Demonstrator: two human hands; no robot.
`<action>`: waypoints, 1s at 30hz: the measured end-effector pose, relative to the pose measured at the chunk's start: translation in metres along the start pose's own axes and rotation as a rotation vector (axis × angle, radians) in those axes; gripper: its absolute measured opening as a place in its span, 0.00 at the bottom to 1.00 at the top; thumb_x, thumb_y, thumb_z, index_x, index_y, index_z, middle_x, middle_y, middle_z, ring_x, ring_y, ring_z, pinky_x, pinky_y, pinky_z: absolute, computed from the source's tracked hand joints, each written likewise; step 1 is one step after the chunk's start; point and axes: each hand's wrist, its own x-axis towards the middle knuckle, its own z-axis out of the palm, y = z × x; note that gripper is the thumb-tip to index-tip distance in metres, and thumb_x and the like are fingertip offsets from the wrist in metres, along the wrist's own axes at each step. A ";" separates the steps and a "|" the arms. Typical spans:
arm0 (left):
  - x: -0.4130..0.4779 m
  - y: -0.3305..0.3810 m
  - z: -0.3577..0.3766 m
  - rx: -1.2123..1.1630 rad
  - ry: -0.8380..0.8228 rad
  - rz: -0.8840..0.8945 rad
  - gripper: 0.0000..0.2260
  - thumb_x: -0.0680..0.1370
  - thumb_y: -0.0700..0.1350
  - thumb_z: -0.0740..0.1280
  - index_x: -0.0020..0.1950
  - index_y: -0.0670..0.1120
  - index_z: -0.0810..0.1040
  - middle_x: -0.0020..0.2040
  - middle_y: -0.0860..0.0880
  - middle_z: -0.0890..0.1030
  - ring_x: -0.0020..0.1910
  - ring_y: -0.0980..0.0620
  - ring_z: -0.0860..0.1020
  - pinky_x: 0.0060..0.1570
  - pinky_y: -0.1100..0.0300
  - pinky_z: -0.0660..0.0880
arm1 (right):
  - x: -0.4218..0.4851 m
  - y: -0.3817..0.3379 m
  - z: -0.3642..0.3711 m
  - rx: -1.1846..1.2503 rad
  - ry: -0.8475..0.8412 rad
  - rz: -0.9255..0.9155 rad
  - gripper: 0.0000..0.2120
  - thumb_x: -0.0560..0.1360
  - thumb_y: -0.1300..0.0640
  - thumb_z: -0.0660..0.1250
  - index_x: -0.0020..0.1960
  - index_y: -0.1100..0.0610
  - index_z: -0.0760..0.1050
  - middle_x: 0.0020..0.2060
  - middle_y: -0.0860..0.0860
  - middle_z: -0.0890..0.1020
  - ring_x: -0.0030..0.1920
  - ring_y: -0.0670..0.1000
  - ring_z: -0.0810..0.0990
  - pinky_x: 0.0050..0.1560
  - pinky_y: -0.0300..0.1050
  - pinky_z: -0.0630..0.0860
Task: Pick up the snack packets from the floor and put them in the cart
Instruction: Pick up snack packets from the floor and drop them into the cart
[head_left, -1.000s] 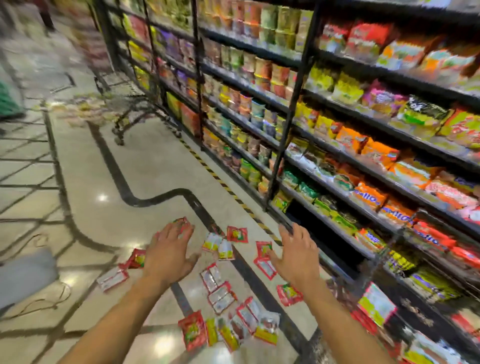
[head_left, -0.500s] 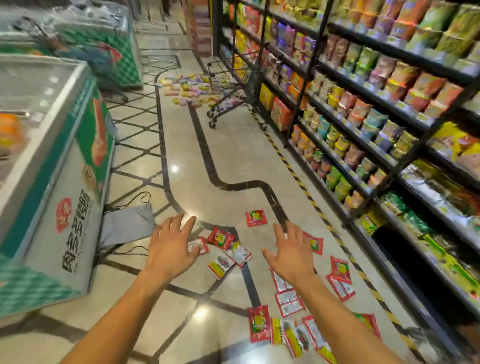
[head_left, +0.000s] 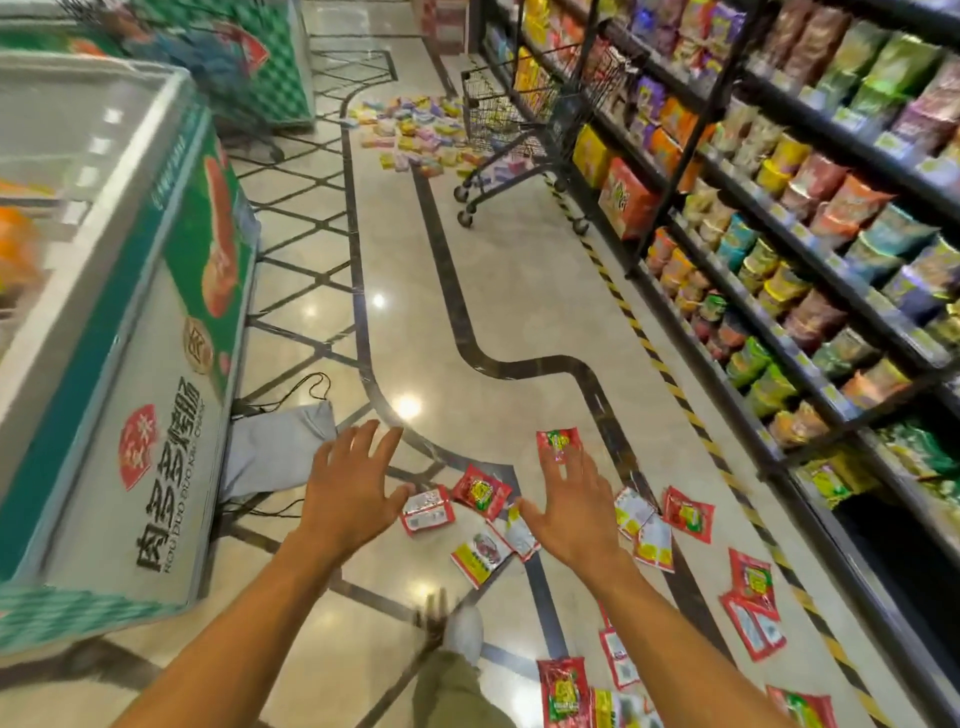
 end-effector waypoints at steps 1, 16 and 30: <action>0.023 -0.005 0.004 0.000 -0.008 0.001 0.37 0.77 0.69 0.61 0.81 0.56 0.58 0.82 0.45 0.62 0.80 0.41 0.60 0.77 0.40 0.60 | 0.024 -0.001 0.006 0.005 -0.012 0.006 0.40 0.79 0.31 0.57 0.84 0.47 0.50 0.84 0.57 0.51 0.83 0.61 0.51 0.78 0.61 0.60; 0.311 -0.040 0.219 -0.031 -0.237 0.102 0.33 0.76 0.66 0.64 0.78 0.53 0.66 0.76 0.44 0.71 0.73 0.39 0.70 0.68 0.39 0.68 | 0.305 0.025 0.183 0.014 -0.194 0.097 0.36 0.76 0.34 0.61 0.78 0.53 0.65 0.75 0.61 0.69 0.76 0.64 0.67 0.70 0.62 0.71; 0.423 -0.083 0.669 -0.073 -0.469 0.104 0.35 0.73 0.63 0.70 0.77 0.54 0.63 0.76 0.47 0.68 0.75 0.42 0.67 0.70 0.43 0.65 | 0.467 0.114 0.595 0.025 -0.382 0.138 0.40 0.75 0.36 0.65 0.80 0.53 0.59 0.76 0.59 0.66 0.75 0.63 0.65 0.67 0.60 0.71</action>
